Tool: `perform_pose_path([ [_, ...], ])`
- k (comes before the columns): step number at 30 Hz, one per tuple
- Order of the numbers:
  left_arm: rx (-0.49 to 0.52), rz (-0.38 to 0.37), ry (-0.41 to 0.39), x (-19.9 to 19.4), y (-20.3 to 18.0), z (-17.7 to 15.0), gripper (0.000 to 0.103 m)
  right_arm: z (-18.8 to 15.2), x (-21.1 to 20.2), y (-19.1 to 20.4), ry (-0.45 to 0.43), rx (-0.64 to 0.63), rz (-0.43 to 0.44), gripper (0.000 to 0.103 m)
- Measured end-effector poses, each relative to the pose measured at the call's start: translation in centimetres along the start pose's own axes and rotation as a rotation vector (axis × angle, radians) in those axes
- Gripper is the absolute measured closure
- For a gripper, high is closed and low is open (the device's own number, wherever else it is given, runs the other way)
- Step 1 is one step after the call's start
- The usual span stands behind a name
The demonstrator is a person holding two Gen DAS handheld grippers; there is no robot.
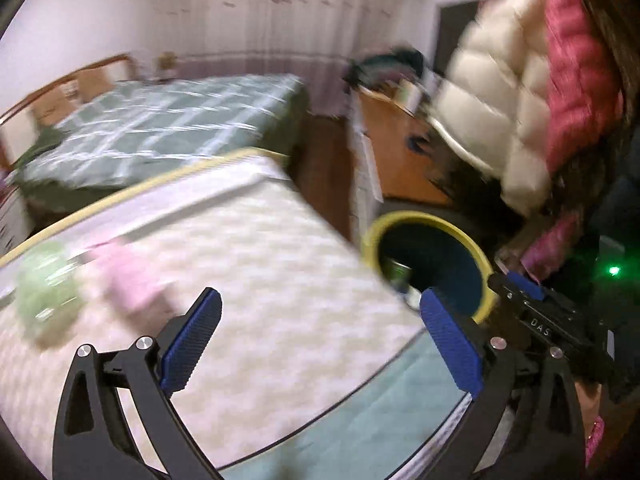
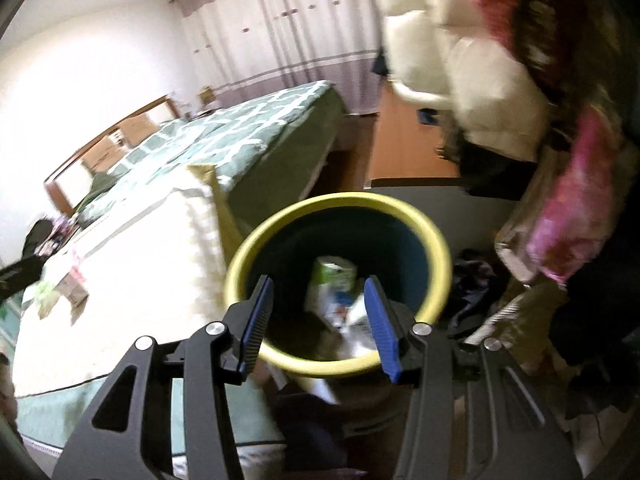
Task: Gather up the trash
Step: 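Move the right gripper to the green plastic bag and grasp it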
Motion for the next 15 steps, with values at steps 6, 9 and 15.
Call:
perform_pose_path([
  [6,-0.17,0.211,-0.037,-7.0,11.0,-6.1,0.005,-1.9,0.3,7.8,0.041,-0.12,0.092,0.057],
  [9,-0.262,0.28,-0.043,-9.2,15.8,-9.1,0.005,-3.0,0.4,11.9,0.069,-0.175,0.149,0.057],
  [15,-0.377,0.424,-0.044,-13.0,24.1,-14.8,0.005,-5.8,1.0,20.9,0.131,-0.285,0.252,0.057],
])
Point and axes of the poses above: each gripper's, at about its wrist camera, not at the fingertips, and x roughly the way its jaws point, y to its left, z to its top, the point moved 8 cm from there along x, roughly the way its jaws point, and after that the axes turned 11 degrees about x, right-handed, at the moved point
